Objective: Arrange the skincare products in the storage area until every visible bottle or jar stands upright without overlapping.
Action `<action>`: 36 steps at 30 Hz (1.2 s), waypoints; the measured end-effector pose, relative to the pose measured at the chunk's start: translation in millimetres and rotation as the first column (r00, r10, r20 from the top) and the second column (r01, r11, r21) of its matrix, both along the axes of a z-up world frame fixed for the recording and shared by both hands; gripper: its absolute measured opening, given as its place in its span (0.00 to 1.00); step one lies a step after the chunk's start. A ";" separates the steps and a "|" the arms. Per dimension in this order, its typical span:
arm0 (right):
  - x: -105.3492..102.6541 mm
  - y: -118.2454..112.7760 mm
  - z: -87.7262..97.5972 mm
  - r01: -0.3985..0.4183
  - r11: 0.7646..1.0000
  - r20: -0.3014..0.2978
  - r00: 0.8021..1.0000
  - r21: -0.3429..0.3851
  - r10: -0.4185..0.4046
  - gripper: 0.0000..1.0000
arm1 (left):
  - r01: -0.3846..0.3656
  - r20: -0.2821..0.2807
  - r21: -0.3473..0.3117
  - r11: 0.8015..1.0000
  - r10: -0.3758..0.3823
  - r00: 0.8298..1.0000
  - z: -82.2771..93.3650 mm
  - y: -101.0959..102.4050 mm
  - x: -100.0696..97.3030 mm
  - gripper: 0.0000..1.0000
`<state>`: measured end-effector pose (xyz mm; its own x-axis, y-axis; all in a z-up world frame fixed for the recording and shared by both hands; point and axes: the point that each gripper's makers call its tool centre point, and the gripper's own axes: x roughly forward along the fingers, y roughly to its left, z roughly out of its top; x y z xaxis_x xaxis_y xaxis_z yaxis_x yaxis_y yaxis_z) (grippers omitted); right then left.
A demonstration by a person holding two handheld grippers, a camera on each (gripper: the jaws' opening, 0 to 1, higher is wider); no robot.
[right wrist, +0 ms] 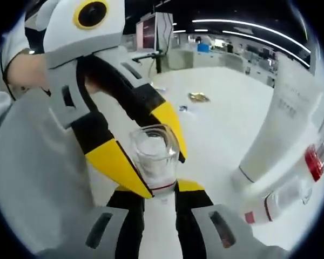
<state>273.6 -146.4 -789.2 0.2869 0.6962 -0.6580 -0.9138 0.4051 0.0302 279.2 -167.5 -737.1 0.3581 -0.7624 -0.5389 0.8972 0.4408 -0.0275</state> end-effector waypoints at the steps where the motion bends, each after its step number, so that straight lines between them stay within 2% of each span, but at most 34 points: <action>1: 0.6 -0.9 -0.1 0.004 1.000 0.005 1.000 -0.002 -0.004 0.21 | 0.002 0.002 -0.002 1.000 -0.002 1.000 -0.4 -0.3 0.9 0.21; 5: 1.0 -2.0 -1.8 0.004 1.000 0.007 1.000 -0.013 -0.004 0.21 | 0.001 0.002 -0.013 1.000 -0.001 1.000 0.2 -2.0 0.1 0.22; 7: -0.3 -3.5 -3.9 0.014 1.000 -0.011 1.000 -0.027 -0.015 0.22 | -0.001 -0.002 -0.025 1.000 0.001 1.000 0.3 -3.1 -0.3 0.21; 10: -2.5 -1.6 -6.5 0.027 0.999 -0.036 0.999 -0.030 -0.028 0.34 | -0.001 -0.011 -0.035 0.999 0.001 1.000 0.6 -4.0 -0.3 0.21; 13: -2.6 0.6 -5.2 0.021 0.999 -0.020 1.000 -0.041 -0.022 0.31 | 0.001 -0.012 -0.037 0.999 -0.002 1.000 0.3 -4.8 -0.4 0.21; 18: -4.8 -4.1 -8.2 0.016 0.996 -0.023 1.000 -0.088 -0.018 0.33 | 0.009 -0.010 -0.014 1.000 -0.009 1.000 -4.4 -3.4 -2.1 0.25; 22: -6.5 -16.5 -5.7 0.035 0.993 -0.040 0.998 -0.112 -0.039 0.36 | 0.012 -0.010 0.004 1.000 -0.012 1.000 -10.2 0.3 -2.0 0.28; 26: -6.2 -36.2 -0.4 0.087 0.989 -0.056 0.994 -0.120 -0.094 0.37 | 0.030 -0.008 0.028 0.999 -0.030 1.000 -13.1 3.7 -5.8 0.27; 31: -7.1 -65.5 6.2 0.182 0.975 -0.056 0.980 -0.130 -0.190 0.42 | 0.042 -0.010 0.053 0.998 -0.041 0.999 -21.2 11.0 -7.3 0.26; 36: -10.0 -83.3 13.4 0.241 0.961 -0.054 0.967 -0.137 -0.251 0.47 | 0.047 -0.014 0.064 0.997 -0.047 0.999 -25.8 13.6 -6.9 0.24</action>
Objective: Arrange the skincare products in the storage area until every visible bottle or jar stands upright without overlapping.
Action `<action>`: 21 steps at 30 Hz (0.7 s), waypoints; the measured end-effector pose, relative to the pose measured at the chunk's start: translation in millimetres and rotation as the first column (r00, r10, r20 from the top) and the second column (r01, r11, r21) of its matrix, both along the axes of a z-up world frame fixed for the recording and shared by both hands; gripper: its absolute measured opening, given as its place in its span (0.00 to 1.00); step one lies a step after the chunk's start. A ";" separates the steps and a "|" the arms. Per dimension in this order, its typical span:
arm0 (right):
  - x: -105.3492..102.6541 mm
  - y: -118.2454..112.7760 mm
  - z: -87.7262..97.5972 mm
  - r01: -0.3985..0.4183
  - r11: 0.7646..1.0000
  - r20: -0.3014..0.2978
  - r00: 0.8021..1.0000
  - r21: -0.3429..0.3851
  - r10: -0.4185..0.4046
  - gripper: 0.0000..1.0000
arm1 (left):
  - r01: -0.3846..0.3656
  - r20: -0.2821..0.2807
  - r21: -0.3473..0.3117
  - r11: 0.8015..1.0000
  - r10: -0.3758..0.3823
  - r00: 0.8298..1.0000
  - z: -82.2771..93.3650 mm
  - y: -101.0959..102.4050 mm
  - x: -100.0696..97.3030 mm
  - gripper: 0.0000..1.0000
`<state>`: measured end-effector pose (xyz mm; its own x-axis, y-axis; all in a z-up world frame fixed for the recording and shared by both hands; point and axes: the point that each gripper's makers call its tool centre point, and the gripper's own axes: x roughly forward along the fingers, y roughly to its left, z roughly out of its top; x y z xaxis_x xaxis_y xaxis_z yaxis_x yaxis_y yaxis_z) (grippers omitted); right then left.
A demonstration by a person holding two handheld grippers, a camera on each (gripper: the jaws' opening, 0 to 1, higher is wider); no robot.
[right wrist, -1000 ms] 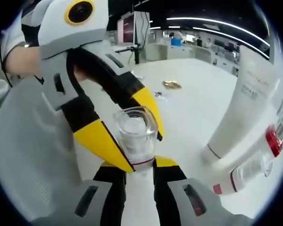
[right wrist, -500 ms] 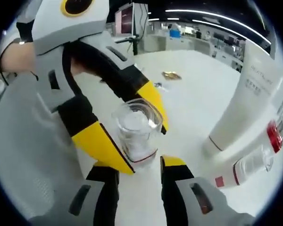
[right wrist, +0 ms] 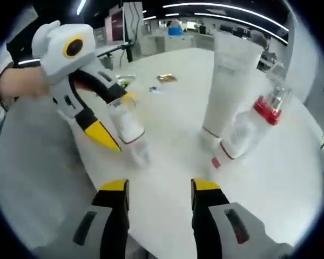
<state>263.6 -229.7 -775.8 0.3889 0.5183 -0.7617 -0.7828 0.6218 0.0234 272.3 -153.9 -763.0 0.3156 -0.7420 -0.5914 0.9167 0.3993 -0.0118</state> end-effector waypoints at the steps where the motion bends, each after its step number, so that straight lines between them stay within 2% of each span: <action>1: 0.1 -2.8 1.8 0.011 1.000 0.004 1.000 0.000 -0.011 0.48 | 0.008 0.000 0.002 1.000 -0.008 1.000 0.0 -0.5 -0.5 0.24; 8: -0.7 -16.0 22.0 0.111 0.991 0.021 0.993 0.073 -0.113 0.53 | 0.027 0.008 -0.001 1.000 -0.027 1.000 -0.4 -2.5 3.6 0.23; 15: -1.0 -24.0 42.3 0.149 0.981 0.070 0.985 0.125 -0.158 0.60 | 0.052 0.008 0.002 0.999 -0.052 0.999 -3.7 -3.6 4.5 0.21; 21: -2.1 -29.4 51.8 0.186 0.968 0.094 0.975 0.167 -0.203 0.64 | 0.078 0.007 0.003 0.997 -0.078 0.997 -6.5 -6.9 8.5 0.18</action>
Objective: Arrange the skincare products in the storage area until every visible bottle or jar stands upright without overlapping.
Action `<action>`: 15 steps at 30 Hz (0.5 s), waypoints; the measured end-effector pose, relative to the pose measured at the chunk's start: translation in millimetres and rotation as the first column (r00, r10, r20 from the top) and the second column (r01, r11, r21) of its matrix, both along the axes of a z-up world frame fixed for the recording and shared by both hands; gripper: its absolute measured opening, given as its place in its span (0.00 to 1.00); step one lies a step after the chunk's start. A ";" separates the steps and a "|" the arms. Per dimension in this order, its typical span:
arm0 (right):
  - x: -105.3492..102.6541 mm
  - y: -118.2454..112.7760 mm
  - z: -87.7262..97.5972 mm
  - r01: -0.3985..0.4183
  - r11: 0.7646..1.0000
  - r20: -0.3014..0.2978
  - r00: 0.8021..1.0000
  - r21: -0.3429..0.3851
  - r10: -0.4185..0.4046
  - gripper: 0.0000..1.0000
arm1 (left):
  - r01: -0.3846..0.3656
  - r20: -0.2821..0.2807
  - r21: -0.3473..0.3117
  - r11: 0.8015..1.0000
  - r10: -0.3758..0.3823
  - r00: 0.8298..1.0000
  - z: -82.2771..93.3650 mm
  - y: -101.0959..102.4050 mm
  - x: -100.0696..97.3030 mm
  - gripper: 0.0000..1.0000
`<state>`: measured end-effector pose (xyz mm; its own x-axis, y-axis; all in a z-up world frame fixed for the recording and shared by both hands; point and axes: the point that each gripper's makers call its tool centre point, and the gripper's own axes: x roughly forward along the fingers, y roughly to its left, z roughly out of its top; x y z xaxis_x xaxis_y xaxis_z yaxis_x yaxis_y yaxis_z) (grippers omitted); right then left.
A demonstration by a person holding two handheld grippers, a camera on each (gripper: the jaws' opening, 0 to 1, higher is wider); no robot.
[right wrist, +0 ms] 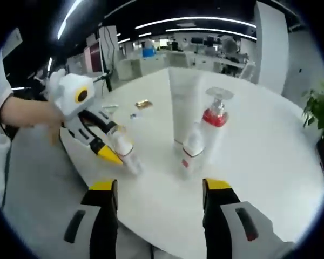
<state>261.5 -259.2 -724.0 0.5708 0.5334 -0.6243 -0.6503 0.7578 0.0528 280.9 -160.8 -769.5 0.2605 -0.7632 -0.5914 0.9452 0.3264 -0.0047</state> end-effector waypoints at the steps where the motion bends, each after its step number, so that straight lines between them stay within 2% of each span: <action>1: 1.6 -2.1 2.8 0.011 1.000 0.030 0.999 -0.010 -0.011 0.65 | 0.008 0.002 -0.003 1.000 -0.008 1.000 1.3 -1.6 0.1 0.18; 4: 1.5 -7.2 4.8 0.014 0.999 0.072 0.997 -0.045 -0.011 0.67 | 0.027 0.010 -0.008 1.000 -0.027 1.000 2.3 -5.4 1.5 0.18; 10: 0.4 -10.8 15.8 0.063 0.998 0.119 0.991 0.015 -0.064 0.72 | 0.065 0.024 -0.025 0.998 -0.065 0.998 1.2 -17.0 11.1 0.18; 15: 1.3 -8.9 23.7 0.069 0.995 0.165 0.983 0.073 -0.081 0.82 | 0.091 0.036 -0.032 0.995 -0.090 0.995 -1.3 -25.5 19.4 0.18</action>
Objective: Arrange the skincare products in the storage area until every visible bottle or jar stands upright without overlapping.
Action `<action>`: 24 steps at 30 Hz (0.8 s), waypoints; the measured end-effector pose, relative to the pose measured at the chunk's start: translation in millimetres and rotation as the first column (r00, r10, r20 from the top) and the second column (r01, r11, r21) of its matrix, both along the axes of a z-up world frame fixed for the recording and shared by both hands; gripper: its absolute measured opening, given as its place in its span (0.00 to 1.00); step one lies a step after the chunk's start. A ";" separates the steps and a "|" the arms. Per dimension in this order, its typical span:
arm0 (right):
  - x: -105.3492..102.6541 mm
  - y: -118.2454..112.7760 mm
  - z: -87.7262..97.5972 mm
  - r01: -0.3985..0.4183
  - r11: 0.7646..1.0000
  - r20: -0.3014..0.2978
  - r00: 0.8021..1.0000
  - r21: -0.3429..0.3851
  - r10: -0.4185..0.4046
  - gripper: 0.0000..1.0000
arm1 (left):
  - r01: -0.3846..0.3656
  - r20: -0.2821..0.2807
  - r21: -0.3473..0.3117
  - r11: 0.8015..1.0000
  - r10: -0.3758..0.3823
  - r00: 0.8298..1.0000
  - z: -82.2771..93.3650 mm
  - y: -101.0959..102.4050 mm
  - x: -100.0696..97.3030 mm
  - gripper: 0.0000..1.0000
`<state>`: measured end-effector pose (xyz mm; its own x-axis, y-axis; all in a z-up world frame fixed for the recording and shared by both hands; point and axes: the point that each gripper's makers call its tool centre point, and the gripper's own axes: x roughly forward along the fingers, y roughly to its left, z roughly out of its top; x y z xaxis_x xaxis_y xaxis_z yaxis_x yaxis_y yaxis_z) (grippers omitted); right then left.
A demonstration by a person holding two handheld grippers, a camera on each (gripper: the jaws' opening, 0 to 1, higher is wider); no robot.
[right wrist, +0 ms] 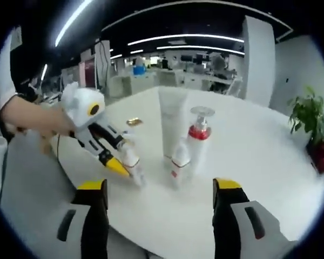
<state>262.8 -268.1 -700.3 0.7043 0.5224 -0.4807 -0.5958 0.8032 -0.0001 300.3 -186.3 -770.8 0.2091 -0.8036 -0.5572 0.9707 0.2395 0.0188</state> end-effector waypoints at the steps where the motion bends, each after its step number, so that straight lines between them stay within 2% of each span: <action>1: 0.3 -0.7 1.8 0.007 1.000 0.006 1.000 0.021 -0.007 0.83 | 0.003 -0.003 -0.004 1.000 -0.003 1.000 -0.2 -1.8 2.2 0.18; 5: 1.3 -3.1 3.9 0.021 0.999 0.020 1.000 0.035 -0.021 0.85 | 0.014 -0.001 -0.016 1.000 -0.014 1.000 1.1 -8.8 6.1 0.18; 15: 0.0 -1.6 6.3 -0.001 0.998 0.049 0.999 0.067 -0.002 0.98 | 0.032 0.017 -0.042 0.999 -0.031 0.999 3.2 -23.1 26.8 0.19; 24: -4.2 -0.6 1.1 0.019 0.995 0.039 0.999 0.097 -0.023 0.99 | 0.044 0.032 -0.060 0.997 -0.042 0.999 3.7 -33.6 42.3 0.19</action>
